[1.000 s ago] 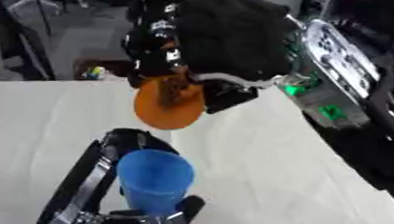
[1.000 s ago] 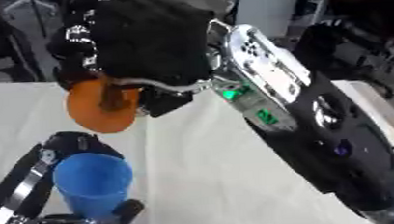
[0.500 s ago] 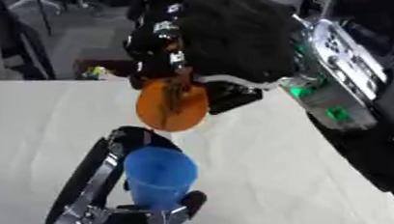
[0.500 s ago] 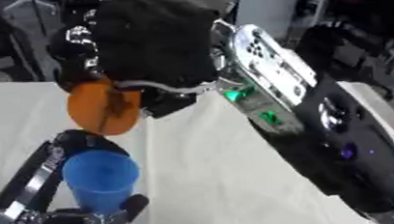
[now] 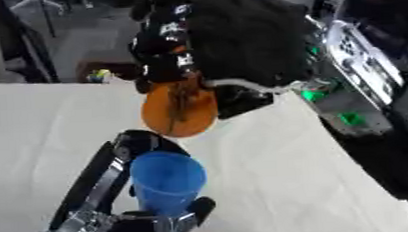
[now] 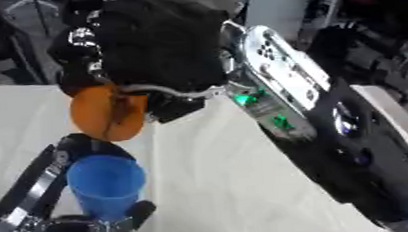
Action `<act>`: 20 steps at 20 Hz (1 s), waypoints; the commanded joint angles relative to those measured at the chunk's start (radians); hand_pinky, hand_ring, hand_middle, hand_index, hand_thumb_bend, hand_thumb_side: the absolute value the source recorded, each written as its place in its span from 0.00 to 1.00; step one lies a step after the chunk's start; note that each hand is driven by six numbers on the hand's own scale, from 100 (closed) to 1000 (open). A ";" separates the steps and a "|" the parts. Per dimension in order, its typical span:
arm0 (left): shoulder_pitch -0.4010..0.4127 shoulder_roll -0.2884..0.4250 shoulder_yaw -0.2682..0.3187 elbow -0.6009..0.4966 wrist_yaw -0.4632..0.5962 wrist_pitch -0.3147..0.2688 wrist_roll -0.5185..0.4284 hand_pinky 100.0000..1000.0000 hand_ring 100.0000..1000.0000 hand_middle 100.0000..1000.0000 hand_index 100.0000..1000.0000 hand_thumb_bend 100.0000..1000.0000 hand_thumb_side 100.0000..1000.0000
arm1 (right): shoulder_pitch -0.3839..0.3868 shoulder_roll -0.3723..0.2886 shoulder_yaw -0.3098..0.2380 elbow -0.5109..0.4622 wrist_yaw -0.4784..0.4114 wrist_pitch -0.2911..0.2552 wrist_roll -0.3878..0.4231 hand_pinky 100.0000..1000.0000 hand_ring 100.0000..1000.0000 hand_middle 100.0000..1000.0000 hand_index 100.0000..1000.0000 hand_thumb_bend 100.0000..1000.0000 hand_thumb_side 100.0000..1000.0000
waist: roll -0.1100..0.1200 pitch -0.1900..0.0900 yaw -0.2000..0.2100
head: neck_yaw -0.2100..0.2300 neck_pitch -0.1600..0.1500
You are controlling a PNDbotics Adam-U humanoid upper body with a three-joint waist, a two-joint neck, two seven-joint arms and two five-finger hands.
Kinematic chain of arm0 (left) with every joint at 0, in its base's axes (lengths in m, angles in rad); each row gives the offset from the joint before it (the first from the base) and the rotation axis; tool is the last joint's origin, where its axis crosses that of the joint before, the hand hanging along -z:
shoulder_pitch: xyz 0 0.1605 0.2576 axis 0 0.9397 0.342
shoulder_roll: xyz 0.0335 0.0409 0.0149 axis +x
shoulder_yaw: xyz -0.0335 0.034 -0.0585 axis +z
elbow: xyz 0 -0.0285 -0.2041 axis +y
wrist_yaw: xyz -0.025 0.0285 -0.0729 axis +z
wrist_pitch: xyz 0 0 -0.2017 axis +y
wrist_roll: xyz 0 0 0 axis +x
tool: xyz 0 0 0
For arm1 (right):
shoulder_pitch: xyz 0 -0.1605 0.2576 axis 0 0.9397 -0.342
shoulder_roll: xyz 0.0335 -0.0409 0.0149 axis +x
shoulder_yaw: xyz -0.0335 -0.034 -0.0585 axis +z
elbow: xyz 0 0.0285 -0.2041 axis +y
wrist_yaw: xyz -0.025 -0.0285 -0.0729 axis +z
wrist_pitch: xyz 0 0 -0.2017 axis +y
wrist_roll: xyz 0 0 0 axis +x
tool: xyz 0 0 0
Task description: Pour the contents of one cup into another cup.
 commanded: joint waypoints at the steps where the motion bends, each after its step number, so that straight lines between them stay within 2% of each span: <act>1: -0.018 -0.002 0.005 -0.021 0.000 0.004 -0.001 0.00 0.00 0.01 0.46 0.27 0.00 | -0.020 -0.017 -0.012 -0.020 0.016 -0.004 -0.003 0.73 0.27 0.27 0.41 0.00 0.00 | 0.004 -0.021 -0.002 | 0.002 -0.010; 13: -0.021 -0.002 0.005 -0.028 0.001 0.010 -0.004 0.00 0.00 0.01 0.46 0.28 0.00 | -0.022 -0.014 -0.004 -0.019 0.066 -0.022 -0.024 0.76 0.27 0.27 0.41 0.00 0.00 | 0.004 -0.021 0.002 | 0.002 -0.011; 14: -0.021 -0.001 0.004 -0.029 0.001 0.011 -0.004 0.00 0.00 0.01 0.46 0.28 0.00 | -0.023 -0.016 -0.003 -0.021 0.071 -0.024 -0.024 0.79 0.28 0.28 0.41 0.00 0.00 | 0.003 -0.021 0.003 | 0.002 -0.012; 20: -0.023 -0.001 0.004 -0.034 0.001 0.016 -0.004 0.00 0.00 0.01 0.46 0.29 0.00 | -0.023 -0.022 -0.001 -0.040 0.146 -0.043 -0.051 0.82 0.30 0.29 0.42 0.00 0.00 | 0.002 -0.022 0.006 | 0.004 -0.016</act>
